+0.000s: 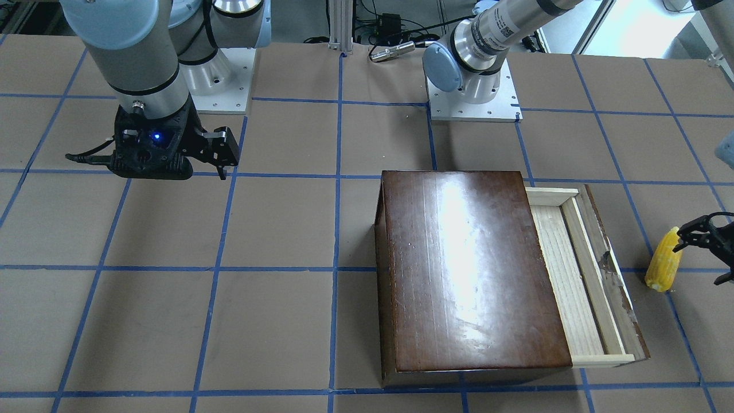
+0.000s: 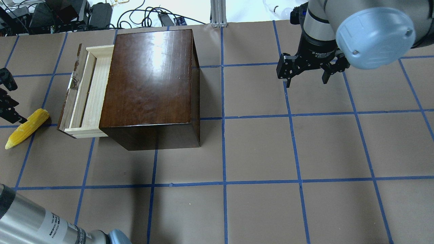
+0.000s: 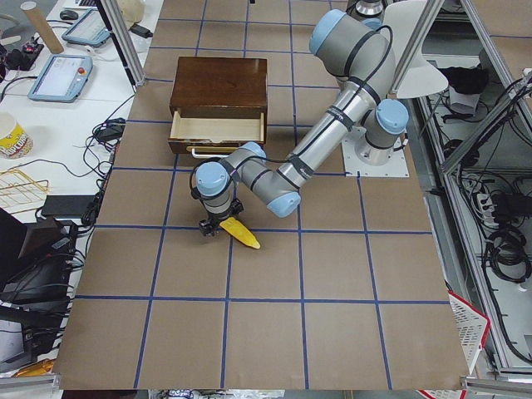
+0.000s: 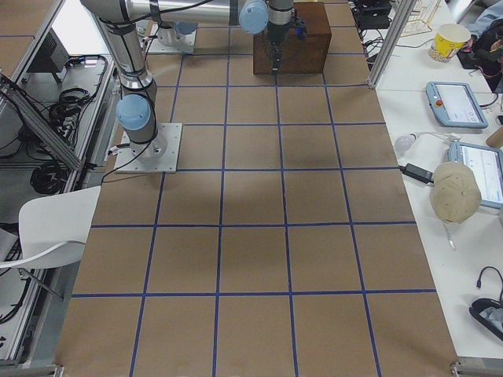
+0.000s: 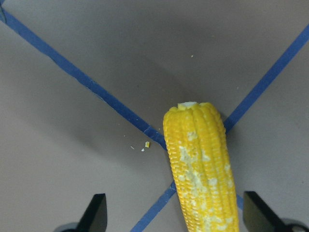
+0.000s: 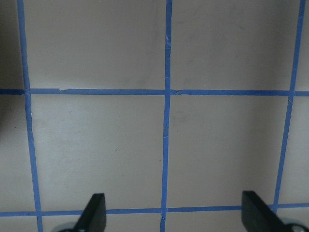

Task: Open drawer and put corn inside
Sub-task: 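Grasp the yellow corn cob with the left gripper and lift it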

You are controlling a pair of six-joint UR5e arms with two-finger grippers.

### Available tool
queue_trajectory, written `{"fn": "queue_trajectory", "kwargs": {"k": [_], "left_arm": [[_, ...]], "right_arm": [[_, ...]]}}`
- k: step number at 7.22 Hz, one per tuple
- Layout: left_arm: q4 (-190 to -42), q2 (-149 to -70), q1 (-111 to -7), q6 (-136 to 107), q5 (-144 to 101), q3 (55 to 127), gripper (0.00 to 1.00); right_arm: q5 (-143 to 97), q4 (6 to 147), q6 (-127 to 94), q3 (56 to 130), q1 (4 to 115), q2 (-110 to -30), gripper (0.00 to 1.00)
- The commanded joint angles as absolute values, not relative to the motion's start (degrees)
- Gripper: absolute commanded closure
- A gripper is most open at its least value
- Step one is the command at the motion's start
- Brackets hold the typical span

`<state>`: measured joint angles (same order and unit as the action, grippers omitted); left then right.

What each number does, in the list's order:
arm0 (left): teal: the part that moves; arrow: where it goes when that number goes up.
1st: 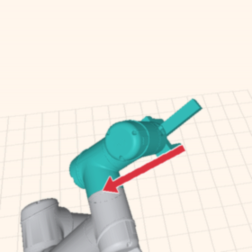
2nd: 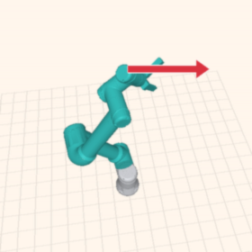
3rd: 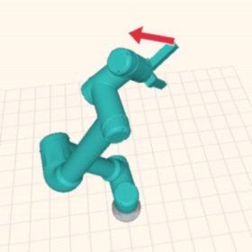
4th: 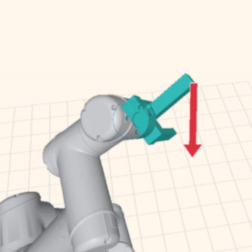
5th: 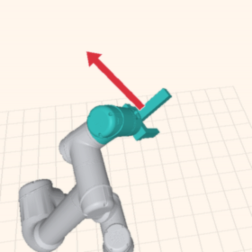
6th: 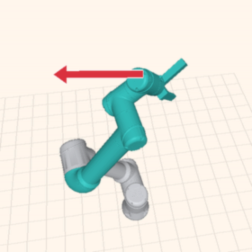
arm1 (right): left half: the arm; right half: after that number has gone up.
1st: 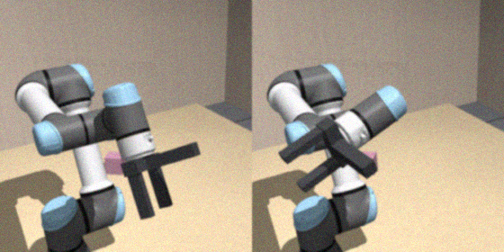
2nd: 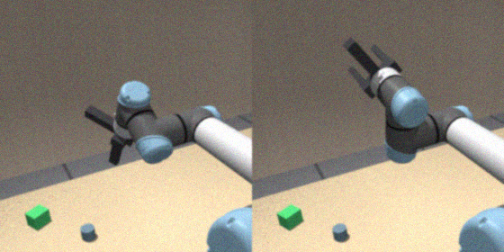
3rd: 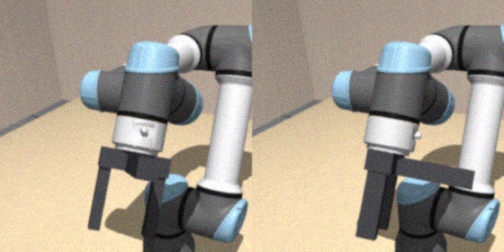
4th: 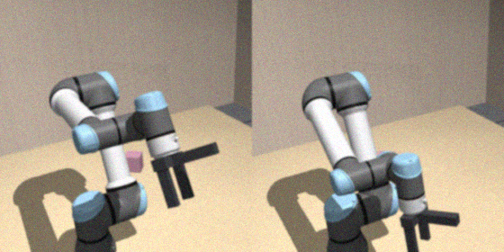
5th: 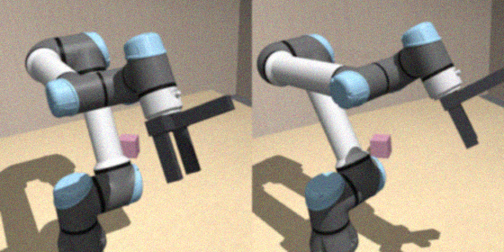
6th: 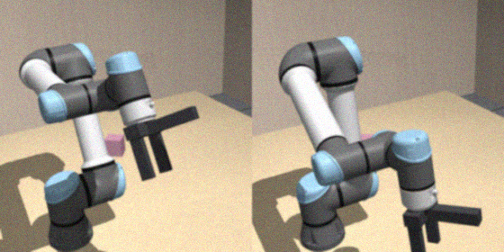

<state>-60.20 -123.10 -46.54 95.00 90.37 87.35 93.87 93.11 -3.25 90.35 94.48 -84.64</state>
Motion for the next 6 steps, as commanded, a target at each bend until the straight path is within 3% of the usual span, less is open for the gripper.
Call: {"fn": "queue_trajectory", "kwargs": {"k": [1,3,4,6], "left_arm": [[-60.73,-124.28,-46.49,95.10,90.44,88.15,0.00],[-60.82,-124.45,-46.49,95.01,90.35,88.68,0.01],[-60.82,-124.45,-46.67,94.31,90.44,88.86,0.27],[-61.00,-124.19,-46.76,92.73,90.35,88.95,1.00]], "right_arm": [[93.87,93.16,-3.25,90.35,94.48,-84.64,0.00],[93.87,93.16,-3.25,90.35,94.48,-84.64,0.00],[93.87,93.08,-3.25,90.35,94.48,-84.64,0.00],[93.87,93.08,-3.25,90.35,94.48,-84.64,0.00]]}}
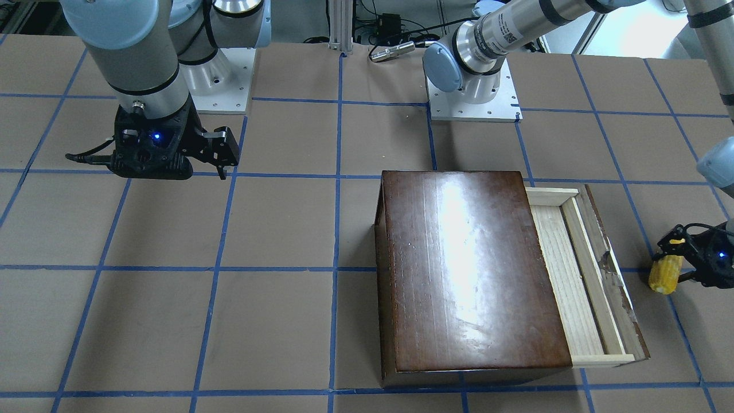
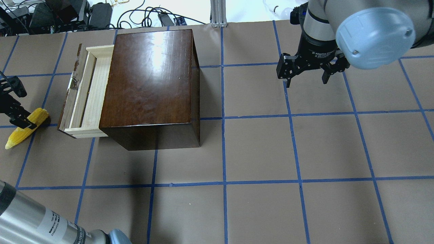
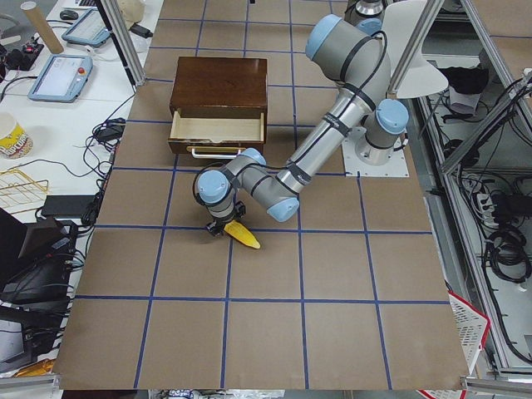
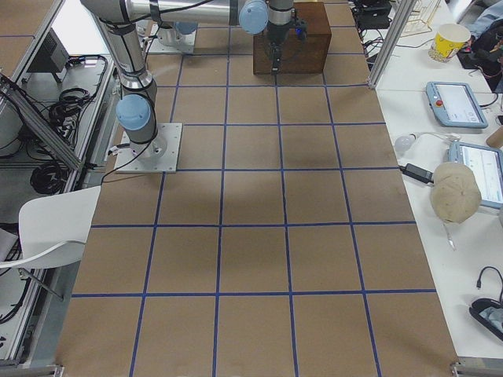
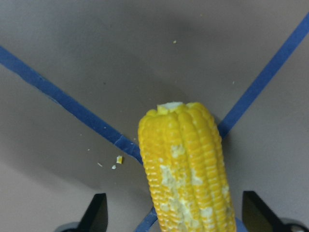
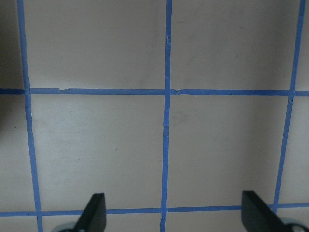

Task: Open drawer and put corn inside
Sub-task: 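Grasp the yellow corn cob with the left gripper and lift it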

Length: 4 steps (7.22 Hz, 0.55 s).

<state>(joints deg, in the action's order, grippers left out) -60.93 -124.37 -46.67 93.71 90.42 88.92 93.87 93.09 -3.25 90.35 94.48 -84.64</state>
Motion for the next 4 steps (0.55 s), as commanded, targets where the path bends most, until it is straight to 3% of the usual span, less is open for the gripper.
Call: {"fn": "queue_trajectory", "kwargs": {"k": [1,4], "left_arm": [[-61.34,-123.75,-47.02,92.46,90.26,88.60,1.00],[-61.78,-119.20,-51.30,81.68,89.74,87.20,1.00]], "right_arm": [[93.87,93.16,-3.25,90.35,94.48,-84.64,0.00],[93.87,93.16,-3.25,90.35,94.48,-84.64,0.00]]}}
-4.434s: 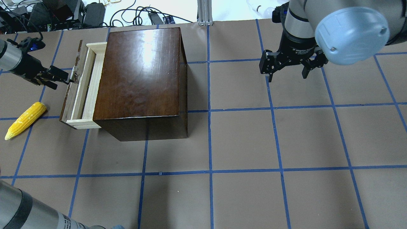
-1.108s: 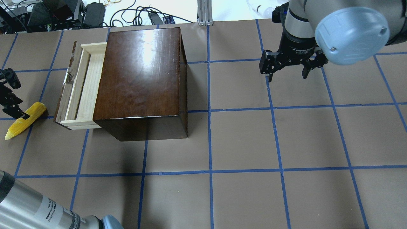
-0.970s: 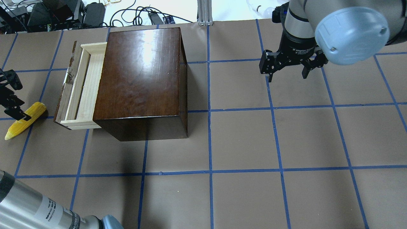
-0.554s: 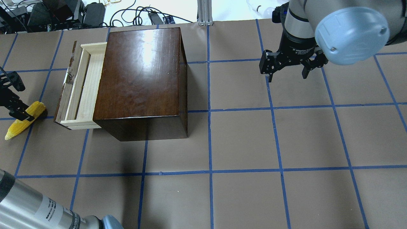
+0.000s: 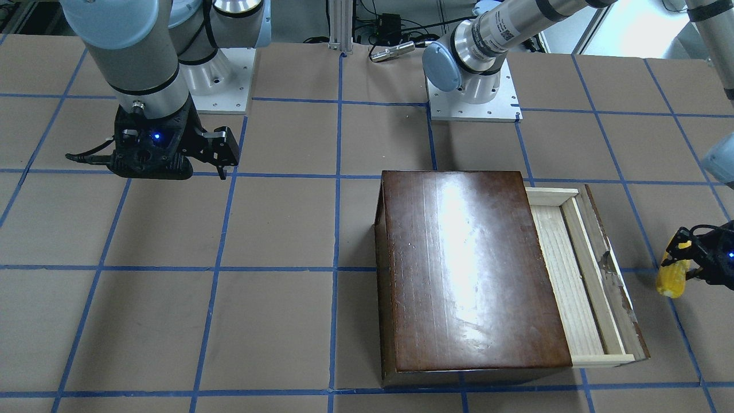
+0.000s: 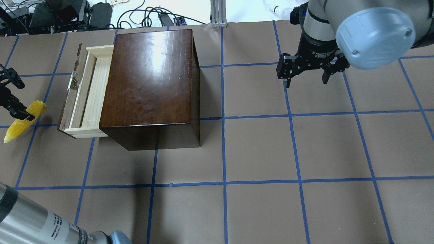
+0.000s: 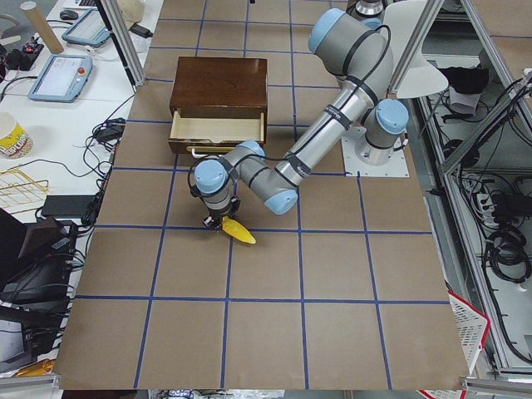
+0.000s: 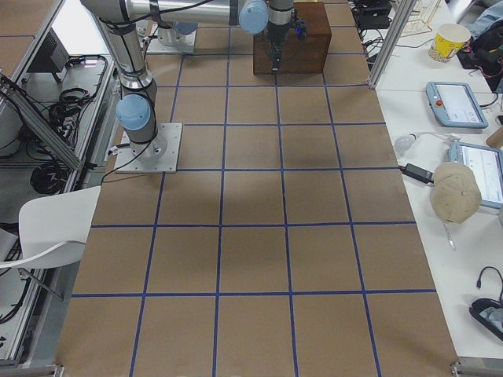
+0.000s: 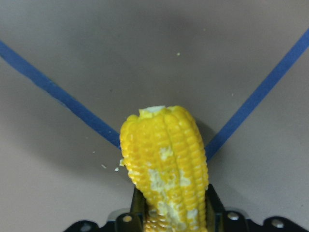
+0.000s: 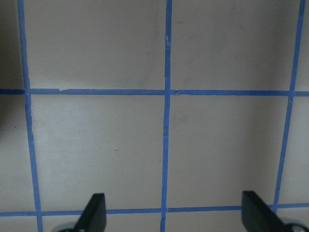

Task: Open drawer and put corn inside
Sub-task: 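Grasp the yellow corn cob with the left gripper and lift it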

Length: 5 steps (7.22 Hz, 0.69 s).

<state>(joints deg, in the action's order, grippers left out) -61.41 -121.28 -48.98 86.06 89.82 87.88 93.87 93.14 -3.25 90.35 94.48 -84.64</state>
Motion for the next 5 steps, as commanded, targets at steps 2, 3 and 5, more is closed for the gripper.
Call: {"fn": "queue_trajectory", "kwargs": {"k": [2,3,5], "left_arm": [[-69.31,-115.85,-53.51,70.98,88.87,82.73,1.00],[-72.39,-114.62,-55.35,65.97,88.16,80.44,1.00],[-77.59,-112.95,-58.61,55.43,88.07,77.44,1.00]], "right_arm": [[93.87,93.08,-3.25,90.35,94.48,-84.64,0.00],[93.87,93.08,-3.25,90.35,94.48,-84.64,0.00],[93.87,93.08,-3.25,90.35,94.48,-84.64,0.00]]}}
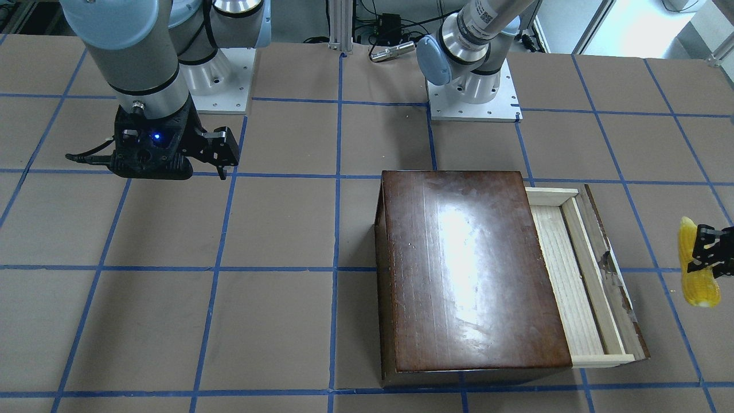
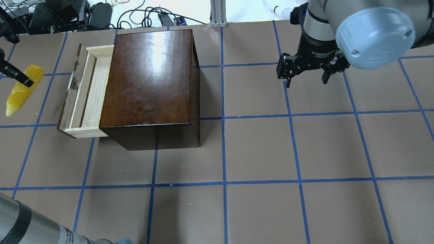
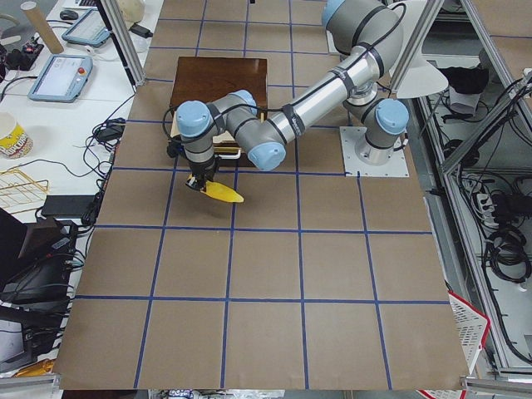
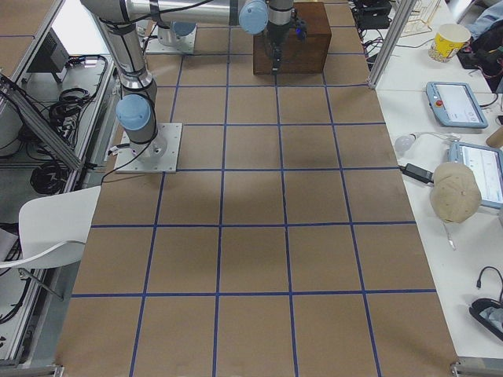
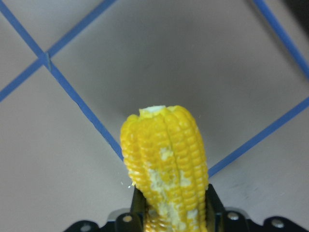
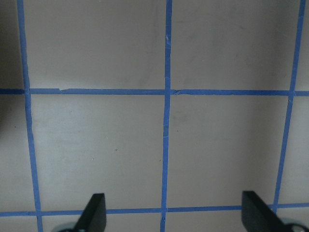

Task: Open drawer and put corn inside
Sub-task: 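Carry the corn over the open drawer with the left gripper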

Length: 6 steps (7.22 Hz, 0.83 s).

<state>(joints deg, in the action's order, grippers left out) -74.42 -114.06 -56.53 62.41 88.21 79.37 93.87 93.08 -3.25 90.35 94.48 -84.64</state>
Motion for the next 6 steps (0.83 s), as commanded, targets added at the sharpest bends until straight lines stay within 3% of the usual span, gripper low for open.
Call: {"fn": "queue_trajectory", "kwargs": {"k": [1,6], "left_arm": [[-79.78,-111.90,-61.15,51.11,87.98,76.82,1.00],[-84.29,-108.19,-71.01,27.39,84.84,76.72,1.00]], "right_arm": [[93.87,93.08,-3.25,90.35,94.48,-84.64,0.00],[93.87,93.16,-3.25,90.35,94.48,-84.64,0.00]]}}
